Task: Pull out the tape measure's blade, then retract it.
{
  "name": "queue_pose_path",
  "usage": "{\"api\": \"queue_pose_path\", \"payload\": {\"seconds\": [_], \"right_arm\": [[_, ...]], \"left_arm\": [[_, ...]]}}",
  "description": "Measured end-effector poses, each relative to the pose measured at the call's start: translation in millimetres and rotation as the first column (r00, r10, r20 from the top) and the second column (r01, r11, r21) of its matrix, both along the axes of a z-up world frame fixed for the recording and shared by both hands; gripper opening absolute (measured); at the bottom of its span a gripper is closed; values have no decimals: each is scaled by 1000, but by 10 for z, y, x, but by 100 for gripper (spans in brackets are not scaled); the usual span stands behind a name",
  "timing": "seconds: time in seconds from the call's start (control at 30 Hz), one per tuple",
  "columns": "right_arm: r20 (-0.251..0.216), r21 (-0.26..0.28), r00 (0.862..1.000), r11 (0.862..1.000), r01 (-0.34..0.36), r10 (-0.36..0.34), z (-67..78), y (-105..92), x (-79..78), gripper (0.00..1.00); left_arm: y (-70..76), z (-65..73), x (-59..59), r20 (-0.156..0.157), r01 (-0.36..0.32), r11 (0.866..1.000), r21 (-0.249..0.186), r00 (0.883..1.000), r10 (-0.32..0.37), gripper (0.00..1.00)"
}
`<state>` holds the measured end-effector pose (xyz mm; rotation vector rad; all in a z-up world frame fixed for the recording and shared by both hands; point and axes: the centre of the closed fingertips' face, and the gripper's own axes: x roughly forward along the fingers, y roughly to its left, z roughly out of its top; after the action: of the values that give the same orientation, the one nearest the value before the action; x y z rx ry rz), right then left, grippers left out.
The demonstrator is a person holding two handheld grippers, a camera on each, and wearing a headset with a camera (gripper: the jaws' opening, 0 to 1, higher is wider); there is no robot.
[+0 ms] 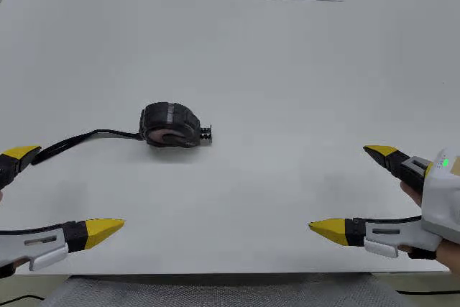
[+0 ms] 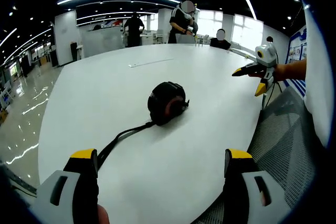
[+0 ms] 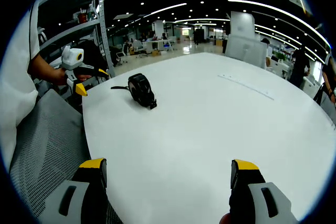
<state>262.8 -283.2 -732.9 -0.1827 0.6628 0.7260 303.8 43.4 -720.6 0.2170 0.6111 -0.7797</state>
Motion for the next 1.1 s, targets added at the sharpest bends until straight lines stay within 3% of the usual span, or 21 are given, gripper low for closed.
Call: {"api": "queue_pose_path", "payload": {"seconds": [0.6,0.77,1.1], "right_arm": [[-3,-6,1000,1000,11,-11,-12,-65,-21,99],[-1,-9,1000,1000,10,-10,-21,-67,-20,99],[-8,-6,1000,1000,13,-14,-21,-57,-37,99]], "left_arm": [[3,27,12,15,7,1000,10,1000,-7,99],[-35,-1,-29,-1,22,1000,7,1000,-22,99],[-44,14,-27,16,38,999,26,999,-38,99]]}}
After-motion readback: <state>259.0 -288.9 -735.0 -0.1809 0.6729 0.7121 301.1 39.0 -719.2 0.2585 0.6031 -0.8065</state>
